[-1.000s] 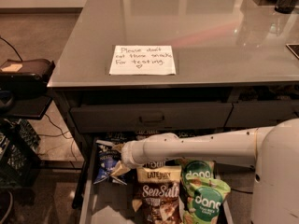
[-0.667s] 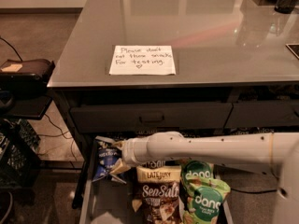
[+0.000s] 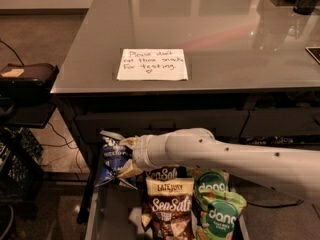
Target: Pick blue chip bag from middle drawer and place on counter
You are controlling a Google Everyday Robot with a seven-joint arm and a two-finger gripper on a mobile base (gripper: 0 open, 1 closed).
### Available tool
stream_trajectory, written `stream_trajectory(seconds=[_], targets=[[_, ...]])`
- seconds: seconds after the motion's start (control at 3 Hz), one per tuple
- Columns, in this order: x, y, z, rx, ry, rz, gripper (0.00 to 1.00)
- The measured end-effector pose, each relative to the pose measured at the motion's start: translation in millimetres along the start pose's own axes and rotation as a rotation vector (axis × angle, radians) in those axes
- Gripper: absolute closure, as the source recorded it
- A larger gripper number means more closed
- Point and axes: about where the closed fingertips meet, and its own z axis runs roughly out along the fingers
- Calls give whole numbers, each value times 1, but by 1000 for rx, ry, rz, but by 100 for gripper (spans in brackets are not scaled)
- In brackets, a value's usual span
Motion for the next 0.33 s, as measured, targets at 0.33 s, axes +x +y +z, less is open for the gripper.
stream_trajectory(seconds=[0.33], targets=[[-49, -13, -48, 66, -8, -81, 100]])
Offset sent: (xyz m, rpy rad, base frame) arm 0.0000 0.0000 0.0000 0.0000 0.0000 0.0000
